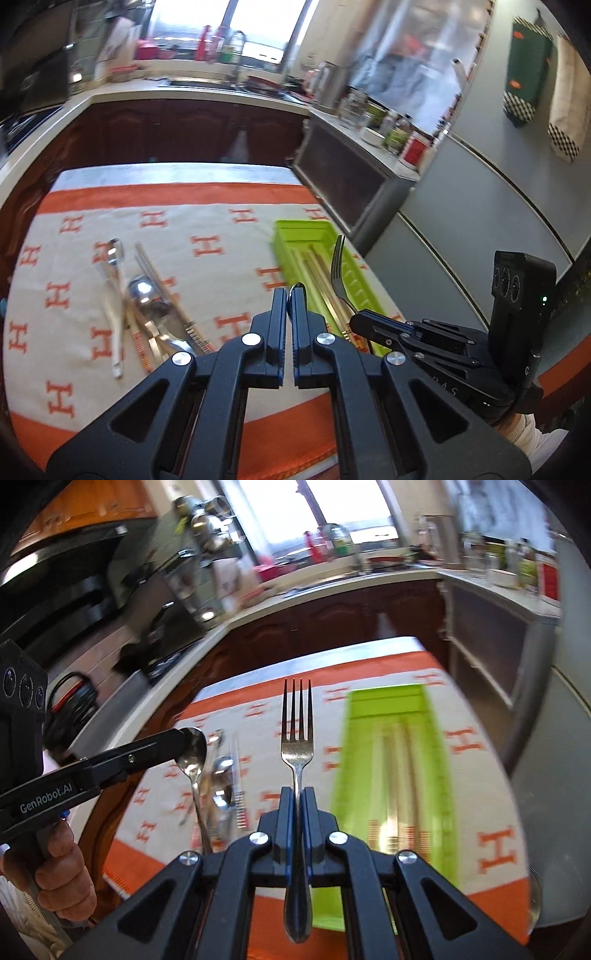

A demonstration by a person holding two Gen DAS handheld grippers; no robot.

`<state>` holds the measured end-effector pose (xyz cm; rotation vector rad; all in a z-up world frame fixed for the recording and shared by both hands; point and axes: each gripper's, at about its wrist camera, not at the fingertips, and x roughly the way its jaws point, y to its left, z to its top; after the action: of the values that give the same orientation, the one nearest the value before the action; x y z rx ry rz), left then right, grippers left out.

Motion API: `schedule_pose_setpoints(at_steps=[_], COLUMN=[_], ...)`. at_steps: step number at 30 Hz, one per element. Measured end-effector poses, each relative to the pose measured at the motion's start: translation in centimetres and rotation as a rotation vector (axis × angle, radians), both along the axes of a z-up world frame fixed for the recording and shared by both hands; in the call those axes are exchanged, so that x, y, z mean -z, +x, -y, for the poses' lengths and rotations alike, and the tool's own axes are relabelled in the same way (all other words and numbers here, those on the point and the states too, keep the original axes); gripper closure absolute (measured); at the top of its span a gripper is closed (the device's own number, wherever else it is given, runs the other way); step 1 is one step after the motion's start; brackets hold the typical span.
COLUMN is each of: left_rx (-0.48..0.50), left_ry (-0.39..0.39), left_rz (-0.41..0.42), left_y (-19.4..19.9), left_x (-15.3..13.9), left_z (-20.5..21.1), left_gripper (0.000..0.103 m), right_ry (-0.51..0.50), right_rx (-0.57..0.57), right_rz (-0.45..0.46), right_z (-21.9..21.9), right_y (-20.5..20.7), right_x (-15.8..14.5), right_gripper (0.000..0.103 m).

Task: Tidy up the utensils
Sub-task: 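Carry the fork and spoon into the green tray and open both tools, then move both open tools back over the utensil pile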

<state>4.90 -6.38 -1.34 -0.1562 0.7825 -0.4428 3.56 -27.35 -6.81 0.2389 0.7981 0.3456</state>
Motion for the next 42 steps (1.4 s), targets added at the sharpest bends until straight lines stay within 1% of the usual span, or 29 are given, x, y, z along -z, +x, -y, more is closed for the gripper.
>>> schedule_pose_setpoints(at_steps=[3, 7, 11, 15, 20, 27, 33, 34, 35, 36, 37, 38, 39, 42], left_rx=[0.048, 0.094, 0.125, 0.143, 0.157, 0.194, 0.199, 0.197, 0.196, 0.193, 0.188, 0.183, 0.176, 0.16], left_ry=[0.015, 0.064, 0.115, 0.17, 0.191, 0.217, 0.229, 0.23, 0.23, 0.23, 0.229, 0.227, 0.226, 0.224], left_rz=[-0.017, -0.052, -0.098, -0.132, -0.158, -0.183, -0.207, -0.21, -0.213, -0.214, -0.213, -0.207, -0.199, -0.182], left_y=[1.4, 3.6, 5.9, 7.9, 9.4, 9.7, 8.9, 8.8, 8.7, 8.6, 8.5, 8.3, 8.2, 7.6], left_x=[0.3, 2.2, 4.8, 7.2, 9.1, 10.3, 10.6, 10.6, 10.6, 10.5, 10.5, 10.3, 10.1, 9.3], left_z=[3.4, 7.4, 9.8, 11.6, 12.4, 13.2, 13.2, 13.1, 13.0, 12.9, 12.7, 12.5, 12.4, 11.9], left_gripper=[0.103, 0.103, 0.103, 0.103, 0.102, 0.102, 0.102, 0.1, 0.095, 0.088, 0.083, 0.075, 0.07, 0.07], right_ry=[-0.027, -0.053, -0.065, -0.084, -0.047, -0.033, -0.026, -0.024, -0.023, -0.022, -0.022, -0.022, -0.024, -0.028], right_rx=[0.061, 0.123, 0.125, 0.139, 0.178, 0.237, 0.247, 0.246, 0.244, 0.243, 0.242, 0.24, 0.238, 0.231], right_rz=[-0.019, -0.063, -0.113, -0.127, -0.114, -0.117, -0.116, -0.115, -0.114, -0.113, -0.112, -0.11, -0.109, -0.108], right_z=[1.9, 3.7, 4.7, 5.0, 6.0, 7.3, 7.3, 7.3, 7.3, 7.2, 7.2, 7.0, 7.0, 6.6], right_y=[0.3, 1.4, 2.6, 2.8, 2.6, 2.7, 2.6, 2.5, 2.5, 2.5, 2.4, 2.2, 2.1, 1.8], right_x=[0.8, 2.5, 3.8, 4.3, 4.1, 4.5, 4.4, 4.3, 4.3, 4.3, 4.2, 4.1, 4.0, 3.8], right_gripper=[0.099, 0.099, 0.098, 0.097, 0.09, 0.09, 0.09, 0.09, 0.09, 0.09, 0.09, 0.09, 0.09, 0.09])
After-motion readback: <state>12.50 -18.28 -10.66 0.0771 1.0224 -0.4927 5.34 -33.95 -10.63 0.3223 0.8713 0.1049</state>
